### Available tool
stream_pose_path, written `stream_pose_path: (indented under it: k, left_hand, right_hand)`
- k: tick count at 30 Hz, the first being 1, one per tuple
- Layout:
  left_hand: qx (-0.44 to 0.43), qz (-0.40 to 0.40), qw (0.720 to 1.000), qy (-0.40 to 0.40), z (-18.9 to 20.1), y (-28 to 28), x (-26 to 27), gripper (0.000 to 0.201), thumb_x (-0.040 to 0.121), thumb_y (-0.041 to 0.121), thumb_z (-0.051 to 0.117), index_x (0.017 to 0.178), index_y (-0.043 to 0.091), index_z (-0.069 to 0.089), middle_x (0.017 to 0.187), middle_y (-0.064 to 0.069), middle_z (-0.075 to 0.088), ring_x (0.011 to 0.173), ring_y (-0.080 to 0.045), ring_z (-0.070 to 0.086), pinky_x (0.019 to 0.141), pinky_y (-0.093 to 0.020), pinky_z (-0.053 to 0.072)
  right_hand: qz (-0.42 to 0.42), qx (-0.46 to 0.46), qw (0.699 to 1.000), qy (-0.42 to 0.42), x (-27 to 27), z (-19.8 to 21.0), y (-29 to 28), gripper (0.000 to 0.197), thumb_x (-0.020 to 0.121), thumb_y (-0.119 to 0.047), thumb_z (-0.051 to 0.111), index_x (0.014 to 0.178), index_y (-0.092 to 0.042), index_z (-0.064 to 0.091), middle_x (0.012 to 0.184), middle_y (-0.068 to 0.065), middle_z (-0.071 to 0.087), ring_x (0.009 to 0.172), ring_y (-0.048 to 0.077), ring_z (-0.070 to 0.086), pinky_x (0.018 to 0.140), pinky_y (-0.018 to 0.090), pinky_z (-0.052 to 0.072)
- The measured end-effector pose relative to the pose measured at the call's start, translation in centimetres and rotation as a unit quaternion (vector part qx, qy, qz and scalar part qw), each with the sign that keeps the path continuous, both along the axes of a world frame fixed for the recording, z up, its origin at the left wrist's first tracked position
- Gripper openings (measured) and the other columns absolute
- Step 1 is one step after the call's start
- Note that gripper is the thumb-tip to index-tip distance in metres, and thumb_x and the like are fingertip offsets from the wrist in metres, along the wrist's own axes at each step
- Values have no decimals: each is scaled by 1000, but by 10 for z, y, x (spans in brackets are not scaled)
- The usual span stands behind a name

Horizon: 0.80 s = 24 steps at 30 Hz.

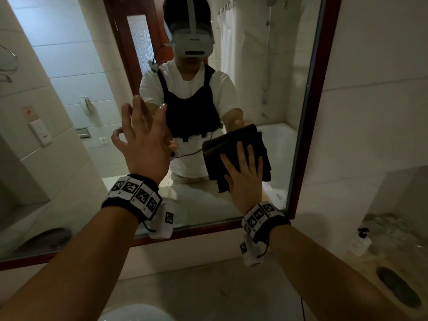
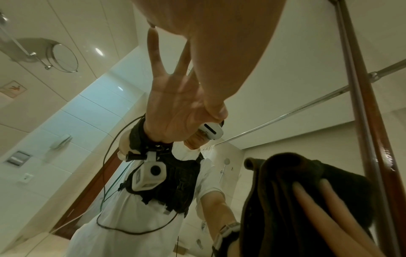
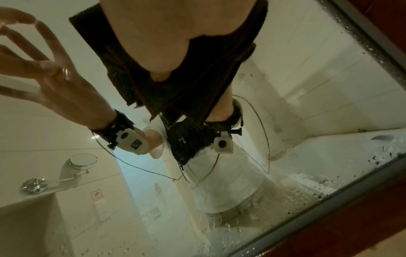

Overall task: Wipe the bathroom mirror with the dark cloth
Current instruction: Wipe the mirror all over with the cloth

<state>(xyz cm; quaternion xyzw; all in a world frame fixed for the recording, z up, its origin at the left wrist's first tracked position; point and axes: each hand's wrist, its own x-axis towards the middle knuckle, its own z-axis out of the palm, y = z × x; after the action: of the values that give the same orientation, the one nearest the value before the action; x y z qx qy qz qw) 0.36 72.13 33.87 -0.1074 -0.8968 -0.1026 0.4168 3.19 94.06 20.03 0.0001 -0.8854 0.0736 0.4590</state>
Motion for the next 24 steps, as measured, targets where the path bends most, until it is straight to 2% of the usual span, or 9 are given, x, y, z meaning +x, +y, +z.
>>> stream_pose_path:
  k: [2, 4, 7, 10, 12, 15, 20, 24]
  left_hand:
    - [2, 2, 1000, 0, 0, 1, 0, 94, 76, 34, 76, 150, 41, 18, 163, -8, -5, 150, -34, -3, 107, -67, 17]
    - [6, -1, 1000, 2, 0, 1, 0, 95, 76, 33, 77, 150, 42, 18, 164, -7, -5, 150, -33, -3, 107, -67, 17]
    - [12, -6, 1000, 2, 0, 2, 0, 95, 75, 32, 78, 149, 41, 20, 164, -8, -4, 150, -34, -2, 107, -67, 17]
    - [11, -4, 1000, 9, -1, 2, 0, 93, 75, 35, 77, 149, 40, 21, 163, -9, -2, 150, -35, 0, 107, -67, 18]
    - [10, -6, 1000, 12, -2, 3, -1, 91, 77, 38, 76, 149, 38, 22, 163, -10, -1, 149, -36, 0, 107, -68, 19]
    - [16, -8, 1000, 9, -1, 3, -1, 91, 78, 37, 76, 150, 39, 21, 163, -10, -2, 150, -36, -2, 107, -69, 17]
    - [23, -13, 1000, 0, 0, 3, -1, 93, 77, 32, 77, 149, 41, 19, 164, -8, -4, 150, -34, -4, 108, -68, 14]
    - [31, -12, 999, -3, 1, 4, 1, 96, 74, 31, 78, 149, 42, 18, 164, -8, -4, 150, -34, -3, 108, -68, 14]
  right_hand:
    - [11, 5, 1000, 10, 0, 1, 7, 67, 89, -24, 65, 149, -34, 37, 164, 8, 13, 151, 33, 5, 120, 59, 9]
    - [13, 17, 1000, 9, 1, 3, 17, 70, 87, -23, 67, 149, -35, 36, 164, 8, 13, 152, 32, 5, 120, 58, 8]
    - [-14, -27, 999, 31, 1, 16, 50, 67, 90, -26, 63, 150, -35, 35, 164, 10, 11, 151, 35, 6, 119, 60, 12]
    - [-29, -76, 996, 43, 3, 35, 86, 63, 95, -31, 58, 152, -34, 31, 165, 13, 7, 151, 35, 1, 119, 58, 9]
    - [-30, -79, 996, 37, 5, 39, 92, 63, 96, -32, 57, 152, -34, 29, 165, 13, 4, 151, 34, -2, 119, 57, 8]
    - [-45, -93, 994, 35, 1, 47, 80, 64, 96, -30, 55, 153, -34, 27, 165, 14, 3, 151, 37, -1, 118, 63, 12]
    - [-38, -53, 994, 88, -8, 115, 72, 62, 95, -26, 53, 153, -32, 30, 163, 17, 10, 150, 41, 6, 116, 67, 12]
    - [-40, -59, 993, 97, -14, 186, 66, 66, 92, -25, 54, 153, -35, 29, 164, 14, 7, 150, 39, 3, 116, 65, 10]
